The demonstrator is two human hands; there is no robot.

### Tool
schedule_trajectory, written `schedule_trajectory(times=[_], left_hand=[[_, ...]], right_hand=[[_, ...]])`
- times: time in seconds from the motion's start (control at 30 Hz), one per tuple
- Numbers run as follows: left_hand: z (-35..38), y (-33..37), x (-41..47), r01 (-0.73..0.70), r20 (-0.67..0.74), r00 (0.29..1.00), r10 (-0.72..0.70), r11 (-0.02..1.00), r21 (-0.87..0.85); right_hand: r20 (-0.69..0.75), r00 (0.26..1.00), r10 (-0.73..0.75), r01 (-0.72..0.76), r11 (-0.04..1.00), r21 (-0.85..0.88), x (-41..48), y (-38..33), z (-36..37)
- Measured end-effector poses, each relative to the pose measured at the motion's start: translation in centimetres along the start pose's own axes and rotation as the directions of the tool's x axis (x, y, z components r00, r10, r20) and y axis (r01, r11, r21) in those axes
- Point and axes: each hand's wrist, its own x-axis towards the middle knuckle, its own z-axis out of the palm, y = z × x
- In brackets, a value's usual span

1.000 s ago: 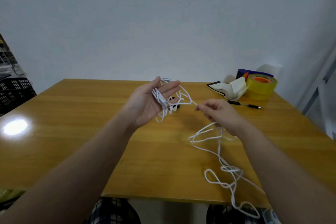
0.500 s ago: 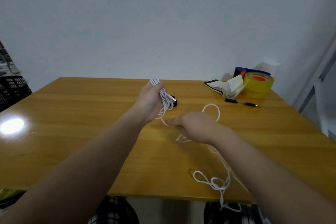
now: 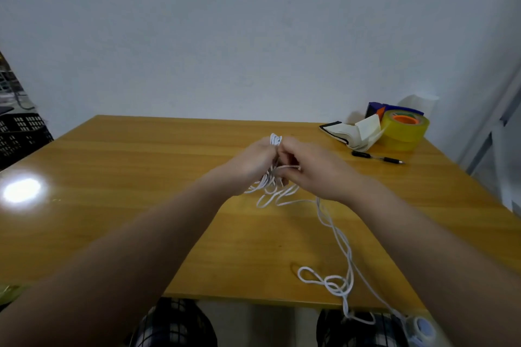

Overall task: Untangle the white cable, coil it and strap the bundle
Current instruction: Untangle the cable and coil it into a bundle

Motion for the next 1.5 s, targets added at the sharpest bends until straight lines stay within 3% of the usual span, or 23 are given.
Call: schedule_trajectory(times=[0.17, 0.33, 0.43, 0.53, 0.67, 0.73, 0.77, 0.87, 1.0, 1.07, 1.1, 1.17, 1.23, 1.3, 1.37, 1.43, 1.5], left_hand=[[0.0, 0.4, 0.2, 0.101, 0.063, 0.992, -0.11, 0.987, 0.126], [-1.6, 0.1, 0.0, 0.135, 0.075, 0.984, -0.162, 0.95, 0.283], [-2.2, -0.4, -0.2, 0.166, 0.079, 0.978, -0.191, 0.954, 0.25], [-2.4, -1.0, -0.6, 0.046, 0.144, 0.984, -0.103, 0.934, 0.354], [-2.5, -1.4, -0.6, -0.085, 0.126, 0.991, 0.033, 0.901, 0.426], [-2.4, -1.7, -0.5, -0.116, 0.09, 0.993, 0.082, 0.86, 0.497], [-2.7, -2.3, -0.6, -0.111, 0.067, 0.994, 0.089, 0.861, 0.496], [-4.8, -5.1, -1.4, 0.002, -0.087, 0.996, 0.036, 0.913, 0.407], [-5.6, -7.4, -1.6, 0.07, -0.339, 0.94, 0.029, 0.958, 0.278], [-4.7, -7.1, -0.8, 0.066, -0.489, 0.871, 0.042, 0.977, 0.202], [-4.5, -6.9, -0.4, 0.07, -0.56, 0.828, 0.034, 0.984, 0.163], [-4.4, -6.1, 0.1, 0.06, -0.625, 0.78, 0.022, 0.992, 0.111], [-4.6, -5.0, 0.3, 0.061, -0.575, 0.815, 0.073, 0.976, 0.21], [-4.6, -3.3, 0.4, 0.043, -0.483, 0.861, 0.159, 0.924, 0.381], [-4.4, -1.8, 0.7, 0.008, -0.412, 0.888, 0.204, 0.89, 0.456], [-4.0, -0.7, 1.1, -0.027, -0.379, 0.896, 0.232, 0.88, 0.475], [-3.5, 0.1, 1.5, -0.069, -0.356, 0.902, 0.244, 0.895, 0.441]], right_hand=[[-0.027, 0.997, 0.073, -0.071, 0.995, 0.074, 0.4, -0.2, -0.5], [0.153, 0.988, 0.002, -0.027, 0.986, 0.165, 0.1, 0.8, -0.3], [0.155, 0.987, 0.05, -0.078, 0.98, 0.181, -0.2, 1.6, 0.2], [0.102, 0.988, 0.119, -0.14, 0.961, 0.238, -0.2, 1.8, 0.1], [-0.059, 0.958, 0.279, -0.214, 0.839, 0.501, 0.0, 1.7, 0.3], [-0.15, 0.893, 0.425, -0.255, 0.751, 0.609, 0.4, 1.9, 1.1], [-0.203, 0.82, 0.535, -0.285, 0.69, 0.665, 0.5, 2.6, 1.3], [-0.221, 0.499, 0.838, -0.301, 0.406, 0.863, -0.6, 6.1, 0.6], [-0.147, 0.379, 0.914, -0.509, 0.339, 0.791, -2.1, 9.7, 2.3], [-0.097, 0.289, 0.952, -0.533, 0.244, 0.81, -1.9, 9.8, 3.6], [-0.08, 0.281, 0.956, -0.539, 0.226, 0.812, -1.8, 9.5, 3.8], [-0.063, 0.362, 0.93, -0.615, 0.289, 0.734, -1.6, 9.4, 3.9], [-0.112, 0.479, 0.87, -0.667, 0.445, 0.597, -1.2, 8.9, 3.4], [-0.292, 0.559, 0.776, -0.538, 0.608, 0.585, -0.6, 7.3, 2.1], [-0.437, 0.646, 0.625, -0.276, 0.726, 0.63, 0.2, 4.6, 0.9], [-0.357, 0.82, 0.447, -0.142, 0.764, 0.63, 1.0, 1.5, 0.5], [-0.196, 0.915, 0.352, -0.209, 0.83, 0.517, 1.8, 0.1, 0.8]])
